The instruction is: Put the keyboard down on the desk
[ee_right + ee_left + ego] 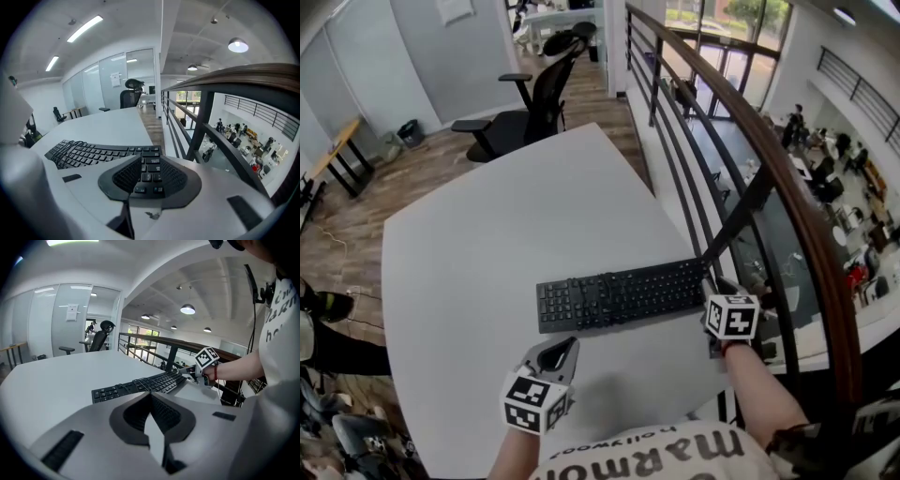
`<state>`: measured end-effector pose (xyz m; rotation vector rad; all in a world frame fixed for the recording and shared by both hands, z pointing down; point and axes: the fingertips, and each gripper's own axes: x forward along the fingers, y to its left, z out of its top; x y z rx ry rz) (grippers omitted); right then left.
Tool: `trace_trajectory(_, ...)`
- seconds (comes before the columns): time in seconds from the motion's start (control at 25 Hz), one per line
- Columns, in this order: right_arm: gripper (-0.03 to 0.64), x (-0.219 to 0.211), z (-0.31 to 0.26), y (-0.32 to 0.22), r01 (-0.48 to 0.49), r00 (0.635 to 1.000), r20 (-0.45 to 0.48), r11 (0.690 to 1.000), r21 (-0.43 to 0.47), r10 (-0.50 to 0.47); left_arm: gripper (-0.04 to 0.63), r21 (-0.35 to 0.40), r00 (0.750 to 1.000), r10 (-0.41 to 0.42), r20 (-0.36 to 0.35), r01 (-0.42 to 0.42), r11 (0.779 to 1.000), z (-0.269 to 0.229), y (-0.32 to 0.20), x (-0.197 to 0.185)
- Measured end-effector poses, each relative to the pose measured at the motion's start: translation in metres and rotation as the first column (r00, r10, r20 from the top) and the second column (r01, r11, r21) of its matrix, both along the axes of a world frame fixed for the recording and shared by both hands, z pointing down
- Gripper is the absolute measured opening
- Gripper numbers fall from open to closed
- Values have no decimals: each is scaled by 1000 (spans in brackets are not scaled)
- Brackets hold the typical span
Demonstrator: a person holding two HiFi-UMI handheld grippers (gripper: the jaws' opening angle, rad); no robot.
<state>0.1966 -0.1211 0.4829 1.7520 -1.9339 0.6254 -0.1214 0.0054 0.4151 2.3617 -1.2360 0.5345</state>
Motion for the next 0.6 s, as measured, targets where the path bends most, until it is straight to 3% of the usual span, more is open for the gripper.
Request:
trace_trajectory(0.24,84,-20,-1,31,-12,991,132,1000,-17,14,3,2,991,-38,-128,39,999,-20,9,-3)
trace_trajectory(0.4,67,-50,-1,44,-11,952,306,999,-31,20,3,-72,941,-157,-300,142,987,-20,5,-11)
trace_trajectory(0.48,61,-66,-1,52,17,940,341,999,-43,-1,3,-83,930,-200,-309,183,980,-15,6,-14)
trace_trajectory(0.6,55,-89,-7,76,93,937,341,995,-39,-74,5,-65,953,-191,-234,181,981,-6,24,-12)
